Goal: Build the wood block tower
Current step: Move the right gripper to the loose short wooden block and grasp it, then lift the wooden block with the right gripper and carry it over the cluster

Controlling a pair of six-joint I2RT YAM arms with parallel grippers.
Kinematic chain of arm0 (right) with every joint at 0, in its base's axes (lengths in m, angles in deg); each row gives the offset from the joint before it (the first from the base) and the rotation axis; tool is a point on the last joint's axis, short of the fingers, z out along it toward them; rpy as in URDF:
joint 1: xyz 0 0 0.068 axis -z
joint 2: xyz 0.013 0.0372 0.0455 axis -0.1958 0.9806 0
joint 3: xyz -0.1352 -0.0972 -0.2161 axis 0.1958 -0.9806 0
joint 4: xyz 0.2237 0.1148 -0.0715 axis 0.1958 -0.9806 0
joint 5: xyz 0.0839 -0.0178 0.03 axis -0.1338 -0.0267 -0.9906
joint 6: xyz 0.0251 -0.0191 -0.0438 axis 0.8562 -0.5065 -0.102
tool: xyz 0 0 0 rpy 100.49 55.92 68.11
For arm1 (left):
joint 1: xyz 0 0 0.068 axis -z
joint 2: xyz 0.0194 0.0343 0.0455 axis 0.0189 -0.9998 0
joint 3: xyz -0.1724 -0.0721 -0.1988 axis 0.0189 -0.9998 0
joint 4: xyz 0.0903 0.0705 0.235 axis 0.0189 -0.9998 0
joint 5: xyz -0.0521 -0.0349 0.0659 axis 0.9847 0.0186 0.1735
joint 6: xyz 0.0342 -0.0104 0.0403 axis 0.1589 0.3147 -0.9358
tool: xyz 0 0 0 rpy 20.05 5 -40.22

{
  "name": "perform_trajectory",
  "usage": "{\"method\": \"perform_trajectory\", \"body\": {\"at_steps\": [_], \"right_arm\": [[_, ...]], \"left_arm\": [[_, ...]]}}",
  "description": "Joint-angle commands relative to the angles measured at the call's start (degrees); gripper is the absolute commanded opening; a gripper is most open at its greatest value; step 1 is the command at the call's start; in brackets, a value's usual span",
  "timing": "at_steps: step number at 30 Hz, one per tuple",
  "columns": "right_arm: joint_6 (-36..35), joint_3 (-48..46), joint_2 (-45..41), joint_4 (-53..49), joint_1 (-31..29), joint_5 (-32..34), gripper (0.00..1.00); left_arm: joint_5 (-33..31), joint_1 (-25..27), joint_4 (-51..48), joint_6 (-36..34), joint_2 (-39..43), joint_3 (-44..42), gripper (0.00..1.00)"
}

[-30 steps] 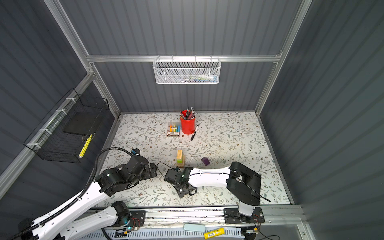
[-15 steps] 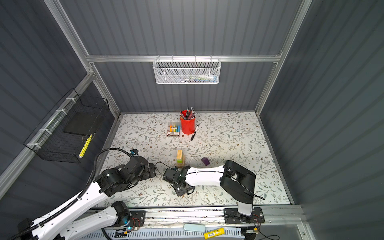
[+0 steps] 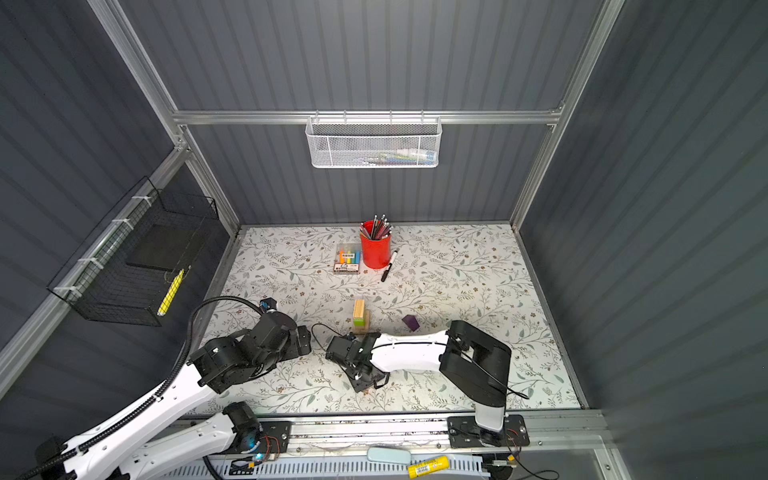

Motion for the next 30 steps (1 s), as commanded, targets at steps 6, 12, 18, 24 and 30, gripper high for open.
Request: {"method": "perform_trajectory", "body": {"at_steps": [6, 12, 18, 24, 30], "right_arm": [[7.86, -4.55, -10.94, -1.11, 0.86, -0.34, 0.15], [11.75, -4.53, -20.77, -7.16, 4.03, 1.28, 0.16], [13.25, -0.22, -24.61, -10.71, 11.13, -0.88, 0.17], [13.22, 9.59, -19.61, -14.82, 14.77, 1.98, 0.17], [12.69, 20.79, -11.14, -17.97, 16.11, 6.38, 0.17]], "left_arm": [[-0.42, 0.46, 0.65, -0.67, -0.59, 1.29, 1.0], [-0.7, 0.46, 2.59, -2.95, -3.29, 3.58, 1.0], [-0.69, 0.44, 6.98, -5.61, -6.33, 5.24, 1.0], [-0.85, 0.46, 10.78, -7.48, -9.36, 6.8, 1.0], [-1.64, -0.61, 11.77, -7.99, -10.16, 6.62, 1.0]]}}
